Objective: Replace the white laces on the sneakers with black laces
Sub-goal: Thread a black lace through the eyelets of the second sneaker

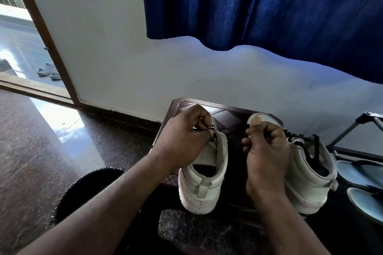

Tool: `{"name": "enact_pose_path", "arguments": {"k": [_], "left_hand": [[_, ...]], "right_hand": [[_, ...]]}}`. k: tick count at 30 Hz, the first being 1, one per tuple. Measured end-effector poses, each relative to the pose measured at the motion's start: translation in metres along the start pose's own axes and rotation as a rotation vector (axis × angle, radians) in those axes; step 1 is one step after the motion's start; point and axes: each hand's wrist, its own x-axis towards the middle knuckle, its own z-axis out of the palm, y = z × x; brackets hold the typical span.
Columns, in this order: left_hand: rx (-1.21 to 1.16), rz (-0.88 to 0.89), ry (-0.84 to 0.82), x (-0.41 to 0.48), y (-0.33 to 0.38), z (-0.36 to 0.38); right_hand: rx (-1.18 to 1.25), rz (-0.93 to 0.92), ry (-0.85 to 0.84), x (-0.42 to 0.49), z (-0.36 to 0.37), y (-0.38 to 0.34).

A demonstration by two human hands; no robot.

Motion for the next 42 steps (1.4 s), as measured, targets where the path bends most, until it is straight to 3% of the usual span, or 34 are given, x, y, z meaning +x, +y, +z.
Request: {"name": "enact_pose_path", "arguments": {"k": [4, 10, 13, 18, 26, 28, 32, 33, 38, 42], "left_hand": [[0.001, 0.013, 0.011, 0.0, -0.001, 0.001], [-0.005, 0.017, 0.011, 0.001, -0.003, 0.001], [-0.007, 0.007, 0.007, 0.001, -0.003, 0.001], [-0.007, 0.002, 0.004, 0.001, -0.004, 0.0], [0.008, 0.017, 0.008, 0.001, -0.005, 0.0], [-0.011, 0.014, 0.007, 0.001, -0.005, -0.001], [-0.087, -0.011, 0.018, 0.004, -0.006, -0.005], [-0.121, -0.025, 0.016, 0.005, -0.007, -0.007], [-0.193, -0.052, 0.002, 0.007, -0.008, -0.007], [-0.222, -0.064, -0.007, 0.006, -0.008, -0.005]], "right_hand": [[-0.257, 0.013, -0.271, -0.013, 0.002, 0.008], [-0.418, 0.008, -0.41, -0.008, -0.001, 0.011], [-0.444, 0.003, -0.413, -0.009, -0.001, 0.014], [-0.717, -0.183, -0.208, 0.002, -0.009, 0.018], [-0.396, -0.027, -0.415, -0.009, 0.001, 0.013], [-0.43, -0.04, -0.415, -0.007, -0.001, 0.013], [-0.827, -0.201, -0.39, 0.001, -0.013, 0.028], [-0.833, -0.192, -0.377, 0.002, -0.014, 0.03], [-0.441, -0.061, -0.429, -0.002, -0.009, 0.012], [-0.336, 0.061, -0.49, -0.005, -0.004, 0.012]]}}
